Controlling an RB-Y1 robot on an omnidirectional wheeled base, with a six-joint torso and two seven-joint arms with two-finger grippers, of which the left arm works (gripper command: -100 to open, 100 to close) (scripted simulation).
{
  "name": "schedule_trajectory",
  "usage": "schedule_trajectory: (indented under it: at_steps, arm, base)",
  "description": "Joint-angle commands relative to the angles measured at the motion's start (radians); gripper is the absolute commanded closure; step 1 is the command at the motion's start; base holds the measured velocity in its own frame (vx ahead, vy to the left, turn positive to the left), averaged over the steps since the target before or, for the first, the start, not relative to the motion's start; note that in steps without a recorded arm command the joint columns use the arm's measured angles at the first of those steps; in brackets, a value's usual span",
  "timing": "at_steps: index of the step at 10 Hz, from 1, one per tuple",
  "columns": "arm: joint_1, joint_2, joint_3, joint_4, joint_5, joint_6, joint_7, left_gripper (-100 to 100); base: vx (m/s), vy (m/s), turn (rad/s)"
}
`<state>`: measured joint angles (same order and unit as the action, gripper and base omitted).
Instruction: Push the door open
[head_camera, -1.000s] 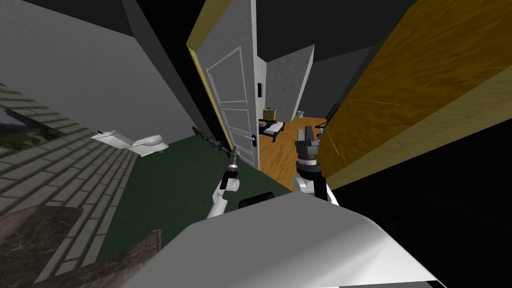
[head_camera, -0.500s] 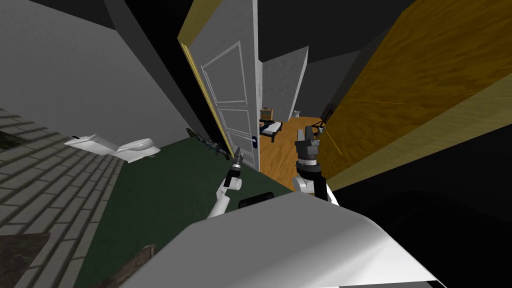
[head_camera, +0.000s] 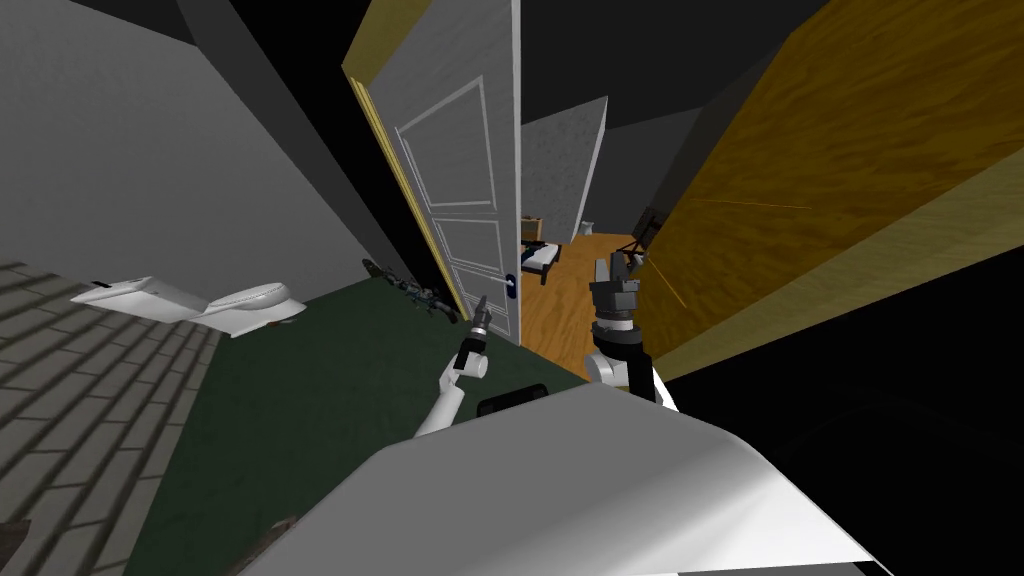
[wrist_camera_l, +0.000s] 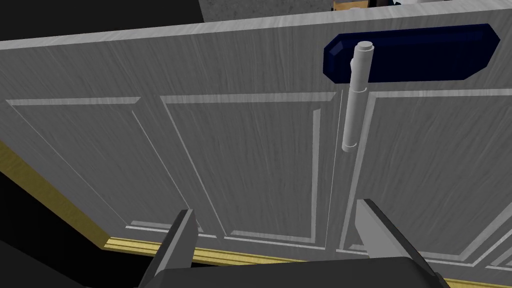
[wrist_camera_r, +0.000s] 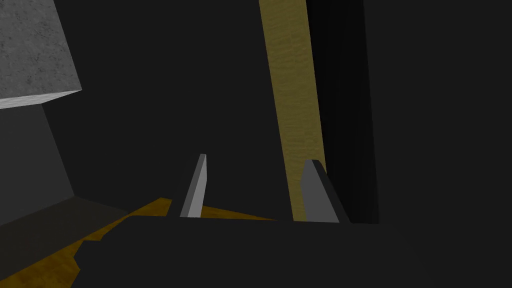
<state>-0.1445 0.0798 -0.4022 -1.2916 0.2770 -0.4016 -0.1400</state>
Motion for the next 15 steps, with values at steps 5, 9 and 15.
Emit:
schedule_trajectory:
  at_steps: [5, 9, 15]
  arm:
    - [-0.073, -0.019, -0.049, 0.127, 0.02, 0.007, 0.001, -100]
    - [-0.124, -0.04, -0.083, 0.217, 0.034, 0.009, 0.001, -100]
    - [-0.179, -0.071, -0.12, 0.317, 0.049, 0.012, 0.001, -100]
  base:
    - [0.089, 0.099, -0.104]
    - [0.105, 0.126, -0.108]
    - [0.065, 0.087, -0.07]
